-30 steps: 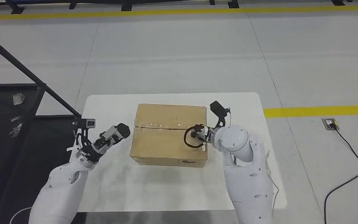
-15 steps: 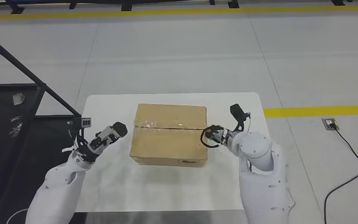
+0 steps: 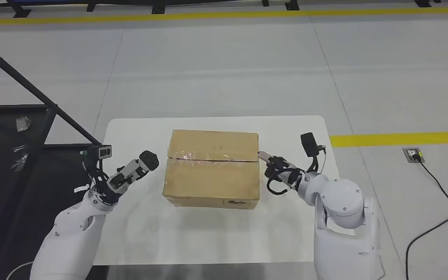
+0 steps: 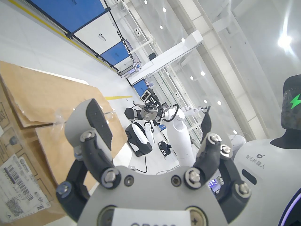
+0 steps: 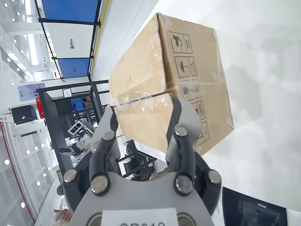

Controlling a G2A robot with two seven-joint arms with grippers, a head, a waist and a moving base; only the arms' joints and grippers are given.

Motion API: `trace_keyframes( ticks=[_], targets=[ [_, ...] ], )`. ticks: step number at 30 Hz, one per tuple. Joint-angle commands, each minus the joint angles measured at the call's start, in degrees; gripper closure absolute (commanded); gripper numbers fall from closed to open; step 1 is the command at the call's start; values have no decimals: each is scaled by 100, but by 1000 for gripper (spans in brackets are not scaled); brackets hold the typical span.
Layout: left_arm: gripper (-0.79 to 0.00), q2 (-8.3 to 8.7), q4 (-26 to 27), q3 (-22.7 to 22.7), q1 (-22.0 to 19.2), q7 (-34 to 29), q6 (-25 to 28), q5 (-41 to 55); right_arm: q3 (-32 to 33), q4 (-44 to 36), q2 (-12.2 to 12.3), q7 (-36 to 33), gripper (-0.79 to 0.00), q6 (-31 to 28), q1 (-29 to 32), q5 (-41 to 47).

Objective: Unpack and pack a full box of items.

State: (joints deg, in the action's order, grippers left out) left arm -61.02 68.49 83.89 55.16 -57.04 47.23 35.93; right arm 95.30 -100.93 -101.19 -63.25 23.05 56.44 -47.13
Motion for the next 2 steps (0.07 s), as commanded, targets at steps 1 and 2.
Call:
trace_keyframes(
  ticks=[1, 2],
  targets=[
    [-785, 0, 0, 0, 0, 0, 0, 0, 0, 0, 0, 0, -588, 0, 0, 0],
    [-784, 0, 0, 0, 0, 0, 0, 0, 0, 0, 0, 0, -633, 0, 0, 0]
  ],
)
